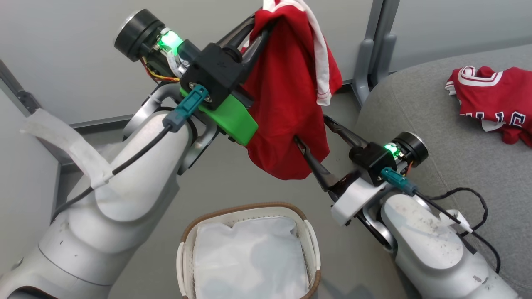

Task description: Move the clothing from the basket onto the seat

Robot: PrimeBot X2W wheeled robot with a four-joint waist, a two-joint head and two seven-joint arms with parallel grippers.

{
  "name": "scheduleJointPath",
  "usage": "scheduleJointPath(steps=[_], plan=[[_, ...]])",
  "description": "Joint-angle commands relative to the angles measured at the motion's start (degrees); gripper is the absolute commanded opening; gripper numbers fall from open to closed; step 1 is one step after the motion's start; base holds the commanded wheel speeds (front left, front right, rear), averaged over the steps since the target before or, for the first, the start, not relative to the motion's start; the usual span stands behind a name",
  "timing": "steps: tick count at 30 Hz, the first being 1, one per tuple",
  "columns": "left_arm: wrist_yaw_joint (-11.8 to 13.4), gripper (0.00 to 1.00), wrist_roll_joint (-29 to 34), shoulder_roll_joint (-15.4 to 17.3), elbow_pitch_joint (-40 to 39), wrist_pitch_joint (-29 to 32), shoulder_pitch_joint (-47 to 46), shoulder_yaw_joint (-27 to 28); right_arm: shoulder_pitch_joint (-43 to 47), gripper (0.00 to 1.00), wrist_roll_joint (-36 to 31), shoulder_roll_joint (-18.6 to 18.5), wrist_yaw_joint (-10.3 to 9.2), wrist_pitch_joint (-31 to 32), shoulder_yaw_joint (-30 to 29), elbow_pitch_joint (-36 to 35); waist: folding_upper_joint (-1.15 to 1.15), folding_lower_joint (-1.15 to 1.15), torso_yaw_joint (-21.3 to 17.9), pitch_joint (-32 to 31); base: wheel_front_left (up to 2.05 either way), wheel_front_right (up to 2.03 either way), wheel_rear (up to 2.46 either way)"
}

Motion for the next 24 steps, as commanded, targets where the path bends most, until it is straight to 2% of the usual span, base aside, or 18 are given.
scheduleJointPath(steps=[1, 9, 14, 15, 16, 17, 24], plan=[[-0.04, 0.00, 0.40, 0.05, -0.88, -0.12, -0.45, -0.18, -1.36, 1.00, 1.39, -0.74, -0.07, -0.28, 1.27, 0.59, 0.00, 0.00, 0.22, -0.22, 0.00, 0.00, 0.00], [0.38, 0.00, -0.17, -0.64, -3.15, 0.62, 0.69, -1.50, -9.09, 1.00, 9.57, -4.36, -0.08, -0.28, 11.30, 1.50, 0.00, 0.00, 0.88, -0.68, 0.00, 0.00, 0.00], [0.62, 0.00, -1.15, -1.02, -3.35, 0.99, 1.61, -1.69, -12.71, 1.00, 13.06, -3.64, -0.08, -0.28, 15.55, 3.04, 0.00, 0.00, 1.42, -0.73, 0.00, 0.00, 0.00], [0.78, 0.00, -1.41, -1.04, -3.29, 1.08, 1.79, -1.70, -13.15, 0.50, 13.41, -3.32, -0.08, -0.28, 16.19, 3.45, 0.00, 0.00, 1.61, -0.77, 0.00, 0.00, 0.00], [0.90, 0.00, -1.52, -0.99, -3.20, 1.21, 1.94, -1.71, -13.39, 0.31, 13.66, -2.98, -0.08, -0.28, 16.57, 3.77, 0.00, 0.00, 1.76, -0.81, 0.00, 0.00, 0.00], [1.00, 0.00, -1.80, -0.96, -3.03, 1.32, 2.20, -1.65, -13.53, 0.00, 14.02, -2.48, -0.08, -0.28, 17.05, 4.17, 0.00, 0.00, 1.96, -0.85, 0.00, 0.00, 0.00], [2.19, 0.00, -3.50, 0.70, -0.42, 2.04, 4.39, -0.32, -12.59, 0.00, 14.14, -1.93, -0.08, -0.28, 18.41, 3.69, 0.00, 0.00, 2.62, -0.90, 0.00, 0.00, 0.00]])
